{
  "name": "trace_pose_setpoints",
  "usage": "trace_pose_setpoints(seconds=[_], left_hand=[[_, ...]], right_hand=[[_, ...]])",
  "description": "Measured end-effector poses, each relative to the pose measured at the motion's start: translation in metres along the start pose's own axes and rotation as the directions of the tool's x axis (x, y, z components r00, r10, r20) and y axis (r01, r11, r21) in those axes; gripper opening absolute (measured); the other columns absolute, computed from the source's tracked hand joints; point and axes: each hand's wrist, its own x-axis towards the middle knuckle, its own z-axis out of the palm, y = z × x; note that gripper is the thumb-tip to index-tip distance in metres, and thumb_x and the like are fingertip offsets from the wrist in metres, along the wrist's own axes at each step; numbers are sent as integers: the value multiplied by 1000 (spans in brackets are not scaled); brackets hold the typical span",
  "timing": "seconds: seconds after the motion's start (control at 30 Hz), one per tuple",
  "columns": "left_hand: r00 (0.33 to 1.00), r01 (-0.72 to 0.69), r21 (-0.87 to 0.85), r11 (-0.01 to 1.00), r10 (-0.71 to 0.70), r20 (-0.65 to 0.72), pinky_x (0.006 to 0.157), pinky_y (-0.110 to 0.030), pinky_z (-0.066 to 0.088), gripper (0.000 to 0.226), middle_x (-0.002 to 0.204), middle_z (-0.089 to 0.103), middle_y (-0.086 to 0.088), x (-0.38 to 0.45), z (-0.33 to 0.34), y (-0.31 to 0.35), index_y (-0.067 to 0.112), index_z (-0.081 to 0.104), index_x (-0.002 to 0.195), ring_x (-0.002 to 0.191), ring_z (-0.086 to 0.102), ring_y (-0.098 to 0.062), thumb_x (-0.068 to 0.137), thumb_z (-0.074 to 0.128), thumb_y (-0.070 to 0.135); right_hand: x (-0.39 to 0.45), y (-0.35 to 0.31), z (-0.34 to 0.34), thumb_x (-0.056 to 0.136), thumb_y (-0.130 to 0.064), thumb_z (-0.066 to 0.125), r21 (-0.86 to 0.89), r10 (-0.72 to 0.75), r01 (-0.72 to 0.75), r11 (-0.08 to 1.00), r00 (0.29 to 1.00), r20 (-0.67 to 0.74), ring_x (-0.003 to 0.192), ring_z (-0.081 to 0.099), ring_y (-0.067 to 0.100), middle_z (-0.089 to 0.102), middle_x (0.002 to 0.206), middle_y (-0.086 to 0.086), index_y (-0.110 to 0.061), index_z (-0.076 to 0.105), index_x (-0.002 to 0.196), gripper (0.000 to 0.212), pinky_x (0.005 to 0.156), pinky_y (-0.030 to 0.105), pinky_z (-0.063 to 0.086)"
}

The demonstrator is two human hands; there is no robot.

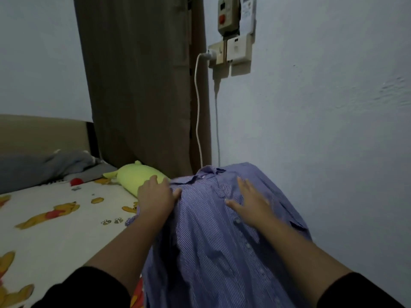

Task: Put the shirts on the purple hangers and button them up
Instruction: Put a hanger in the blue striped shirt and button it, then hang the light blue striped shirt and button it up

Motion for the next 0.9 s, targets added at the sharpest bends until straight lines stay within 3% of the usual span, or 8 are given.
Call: trace_pose_setpoints(seconds=[0.13,0.3,0.47,0.57,0.9], left_hand=[[992,-105,-133,985,94,-85,100,-36,33,51,141,51,-3,-7,7,13,23,56,134,127,45,-20,94,43,51],[987,-159,-325,932,145,-66,97,-33,41,53,137,55,-2,-22,2,27,19,55,135,123,51,-19,92,48,50],[976,-208,-436,876,213,-37,97,-32,40,50,132,58,1,-46,-10,49,20,58,132,120,52,-17,89,57,47],[950,-299,-428,853,308,-49,98,-30,37,50,128,61,1,-70,-12,69,22,59,130,118,53,-17,87,59,47],[790,-419,-536,732,585,181,109,-37,23,55,140,49,4,-179,0,157,28,47,140,131,40,-14,91,52,53]], right_hand=[[2,-2,11,90,-60,43,19,-11,10,1000,1000,10,145,13,20,3,160,-1,-32,1,150,79,114,54,13],[-10,-3,7,89,-58,47,6,-8,8,1000,1000,-1,144,17,20,7,159,-1,-31,6,151,79,113,54,17],[-37,7,-1,89,-55,51,32,15,-14,999,999,-41,142,22,19,19,157,-1,-29,21,149,72,113,50,23],[-63,22,-6,89,-53,53,48,42,-40,998,998,-42,139,28,21,26,154,-2,-27,25,147,70,112,49,27],[-174,99,-13,87,-54,56,21,225,-224,974,974,-35,135,34,21,33,150,-1,-26,30,146,71,107,44,33]])
